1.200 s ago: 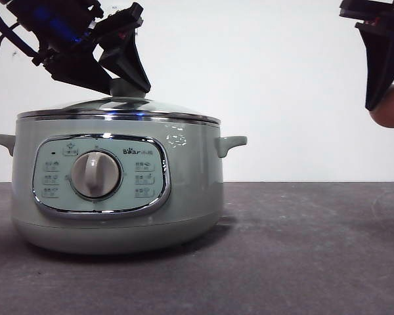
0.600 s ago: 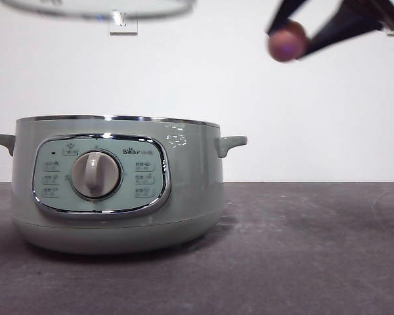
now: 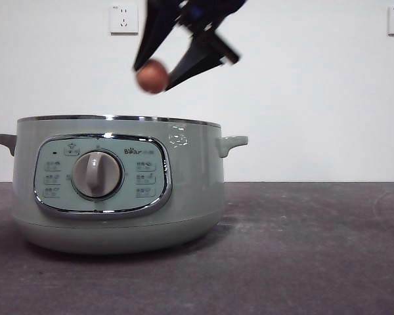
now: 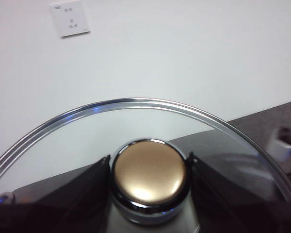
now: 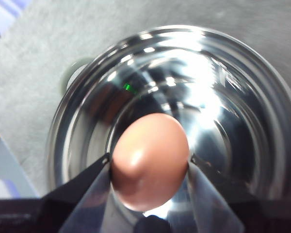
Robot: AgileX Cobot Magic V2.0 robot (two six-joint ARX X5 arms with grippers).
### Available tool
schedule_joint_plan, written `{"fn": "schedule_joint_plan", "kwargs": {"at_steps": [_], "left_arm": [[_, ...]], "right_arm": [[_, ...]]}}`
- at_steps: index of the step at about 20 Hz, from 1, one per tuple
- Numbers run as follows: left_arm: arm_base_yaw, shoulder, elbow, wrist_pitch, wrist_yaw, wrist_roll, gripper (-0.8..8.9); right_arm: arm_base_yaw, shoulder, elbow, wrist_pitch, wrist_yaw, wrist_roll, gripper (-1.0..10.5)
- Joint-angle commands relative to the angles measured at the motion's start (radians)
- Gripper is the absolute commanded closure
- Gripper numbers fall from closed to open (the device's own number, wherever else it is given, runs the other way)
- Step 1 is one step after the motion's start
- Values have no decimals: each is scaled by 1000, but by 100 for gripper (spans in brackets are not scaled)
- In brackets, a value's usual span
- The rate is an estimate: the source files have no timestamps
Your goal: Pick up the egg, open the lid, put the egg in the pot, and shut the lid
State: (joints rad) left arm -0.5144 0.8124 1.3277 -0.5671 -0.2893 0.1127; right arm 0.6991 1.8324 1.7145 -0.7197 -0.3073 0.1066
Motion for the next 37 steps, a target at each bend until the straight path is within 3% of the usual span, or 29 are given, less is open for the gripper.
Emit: {"fn": "schedule_joint_plan", "kwargs": {"at_steps": [1, 5, 16, 18, 20, 21, 25, 28, 33, 34, 37], "left_arm": [[-2, -40, 15, 40, 2, 16, 822], [-2, -51, 15, 11, 1, 16, 822], [-2, -51, 15, -10, 1, 15, 822], [-2, -49, 15, -16, 1, 15, 822], [-2, -49, 15, -19, 1, 15, 822], [-2, -49, 15, -18, 1, 15, 822], [-2, -49, 15, -40, 1, 16, 822], [-2, -49, 15, -48, 1, 16, 822], [-2, -8, 15, -48, 5, 16, 822], [-2, 14, 15, -48, 8, 16, 822], [-2, 91, 15, -29, 71, -3, 822]], "right_arm": [[16, 121, 104, -31, 0, -58, 959], [41, 250, 153, -38, 82, -115, 959], [81, 353, 153, -57, 165, -169, 950], [83, 353, 153, -65, 171, -169, 887], [83, 353, 153, -75, 191, -168, 659], [86, 353, 153, -74, 208, -168, 621], [90, 352, 154, -74, 209, -141, 621], [89, 311, 154, -89, 209, -105, 622], [53, 94, 154, -220, 215, -105, 626], [39, 39, 154, -257, 250, -106, 628], [-2, -127, 154, -343, 510, -106, 632]]}}
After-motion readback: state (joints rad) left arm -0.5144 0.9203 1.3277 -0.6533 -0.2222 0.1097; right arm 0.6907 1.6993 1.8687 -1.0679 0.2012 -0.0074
